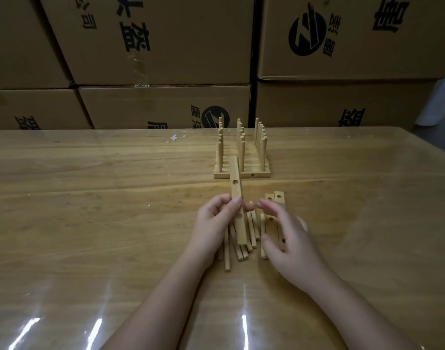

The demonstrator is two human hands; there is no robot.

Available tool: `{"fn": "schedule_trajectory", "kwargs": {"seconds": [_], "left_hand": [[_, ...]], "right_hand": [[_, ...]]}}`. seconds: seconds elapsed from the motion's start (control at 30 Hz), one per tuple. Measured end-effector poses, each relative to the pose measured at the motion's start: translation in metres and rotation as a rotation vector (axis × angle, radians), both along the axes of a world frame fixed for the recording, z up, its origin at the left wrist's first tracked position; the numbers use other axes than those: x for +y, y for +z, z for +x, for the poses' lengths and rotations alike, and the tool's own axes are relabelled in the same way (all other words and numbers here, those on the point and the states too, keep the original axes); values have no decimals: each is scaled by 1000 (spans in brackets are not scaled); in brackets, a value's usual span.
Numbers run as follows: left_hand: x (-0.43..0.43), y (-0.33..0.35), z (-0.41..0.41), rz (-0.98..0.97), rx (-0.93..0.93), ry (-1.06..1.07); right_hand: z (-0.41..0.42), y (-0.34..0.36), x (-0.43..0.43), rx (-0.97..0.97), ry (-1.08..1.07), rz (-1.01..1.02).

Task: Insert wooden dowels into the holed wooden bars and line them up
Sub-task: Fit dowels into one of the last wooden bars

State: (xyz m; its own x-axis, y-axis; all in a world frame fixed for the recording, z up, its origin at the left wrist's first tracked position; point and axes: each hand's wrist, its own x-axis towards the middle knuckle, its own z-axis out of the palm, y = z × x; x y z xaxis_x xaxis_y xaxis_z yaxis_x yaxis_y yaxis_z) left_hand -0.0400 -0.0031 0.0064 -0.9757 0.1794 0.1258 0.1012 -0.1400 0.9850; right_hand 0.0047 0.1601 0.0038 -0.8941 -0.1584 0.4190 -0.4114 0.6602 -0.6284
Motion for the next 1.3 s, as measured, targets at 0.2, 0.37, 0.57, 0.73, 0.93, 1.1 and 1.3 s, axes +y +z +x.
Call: {"fn": "schedule_trajectory", "kwargs": {"seconds": [0.2, 0.37, 0.57, 0.73, 0.93, 1.1, 1.3], "left_hand": [[-4, 6, -2, 201, -113, 13], [-4, 6, -3, 255, -130, 5], [-4, 5, -4, 301, -130, -8], [-4, 4, -5, 309, -133, -25], [-5, 3, -6, 332, -134, -29], [-6, 1, -8, 335, -137, -34], [-4, 3, -8, 304, -137, -1]], "right_hand": [[-3, -8, 6, -160, -55, 265], [-5, -5, 8, -175, -100, 220], [-3, -3, 9, -102, -259, 346], [-3, -3, 8, -146, -265, 406], [-4, -3, 10, -192, -229, 451], [-4, 3, 14, -256, -168, 442], [-3, -3, 10, -202, -246, 440]]}}
